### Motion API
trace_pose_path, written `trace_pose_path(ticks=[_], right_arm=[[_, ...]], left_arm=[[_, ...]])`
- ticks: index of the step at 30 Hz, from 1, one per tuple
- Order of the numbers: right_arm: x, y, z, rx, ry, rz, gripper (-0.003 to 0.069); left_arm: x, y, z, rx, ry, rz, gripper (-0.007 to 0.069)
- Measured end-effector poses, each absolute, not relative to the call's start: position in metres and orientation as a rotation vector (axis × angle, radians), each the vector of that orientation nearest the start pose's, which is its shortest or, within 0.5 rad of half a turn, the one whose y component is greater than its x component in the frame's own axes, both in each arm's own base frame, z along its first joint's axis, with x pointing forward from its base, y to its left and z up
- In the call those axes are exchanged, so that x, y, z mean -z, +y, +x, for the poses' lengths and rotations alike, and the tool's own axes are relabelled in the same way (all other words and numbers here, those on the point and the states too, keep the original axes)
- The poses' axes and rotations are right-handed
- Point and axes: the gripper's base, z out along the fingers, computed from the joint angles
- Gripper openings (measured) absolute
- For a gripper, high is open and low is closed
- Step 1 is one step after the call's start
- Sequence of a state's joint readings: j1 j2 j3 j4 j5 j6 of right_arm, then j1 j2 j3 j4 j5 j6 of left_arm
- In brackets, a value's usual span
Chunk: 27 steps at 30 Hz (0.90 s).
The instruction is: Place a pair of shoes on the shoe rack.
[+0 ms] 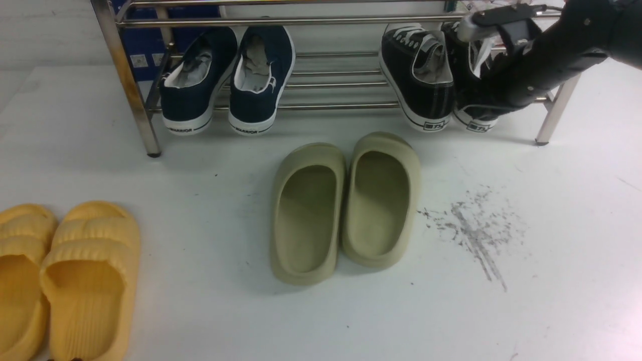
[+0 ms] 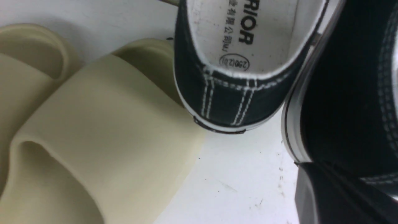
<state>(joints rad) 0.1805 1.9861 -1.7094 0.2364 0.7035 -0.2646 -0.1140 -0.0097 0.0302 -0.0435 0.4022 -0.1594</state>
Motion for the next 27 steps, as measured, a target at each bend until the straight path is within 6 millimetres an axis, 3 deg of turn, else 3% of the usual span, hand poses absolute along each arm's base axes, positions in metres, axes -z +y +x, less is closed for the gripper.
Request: trace_pose_path(ticks=[4,8,10,15,19,21,22,24,25,27], right_arm=[[-0.293,0.097,0.434,-0.28,2.406,-0.414,0.0003],[-0.326,0.095,0.406,-0.338,2.457,-0.431,0.0004],[-0.333,0.091,0.397,-0.34,2.494,-0.413,0.0004],[-0.377,0.062,0.352,-0.229,2.577,-0.252,0.0006],[-0.401,0.063,0.298,-0.274,2.485,-0.253,0.0008],[-0.403,0.063,0.283,-0.282,2.452,-0.256,0.0008],[-0.404,0.062,0.257,-0.289,2.381,-0.256,0.001],[-0.396,0.06,0.245,-0.289,2.349,-0.246,0.0011],[-0.389,0.055,0.222,-0.281,2.284,-0.232,0.0013],[-0.372,0.05,0.202,-0.269,2.237,-0.214,0.0014]], left_arm=[[-0.168,-0.007,0.051,0.228,1.911,-0.07,0.0239],[-0.168,-0.007,0.051,0.228,1.911,-0.07,0.0239],[-0.168,-0.007,0.051,0.228,1.911,-0.07,0.0239],[-0.168,-0.007,0.051,0.228,1.911,-0.07,0.0239],[-0.168,-0.007,0.051,0.228,1.911,-0.07,0.0239],[-0.168,-0.007,0.051,0.228,1.911,-0.07,0.0239],[-0.168,-0.007,0.051,0.228,1.911,-0.07,0.0239],[-0.168,-0.007,0.051,0.228,1.911,-0.07,0.0239],[-0.168,-0.007,0.051,0.228,1.911,-0.07,0.0239],[-0.168,-0.007,0.051,0.228,1.911,-0.07,0.0239]])
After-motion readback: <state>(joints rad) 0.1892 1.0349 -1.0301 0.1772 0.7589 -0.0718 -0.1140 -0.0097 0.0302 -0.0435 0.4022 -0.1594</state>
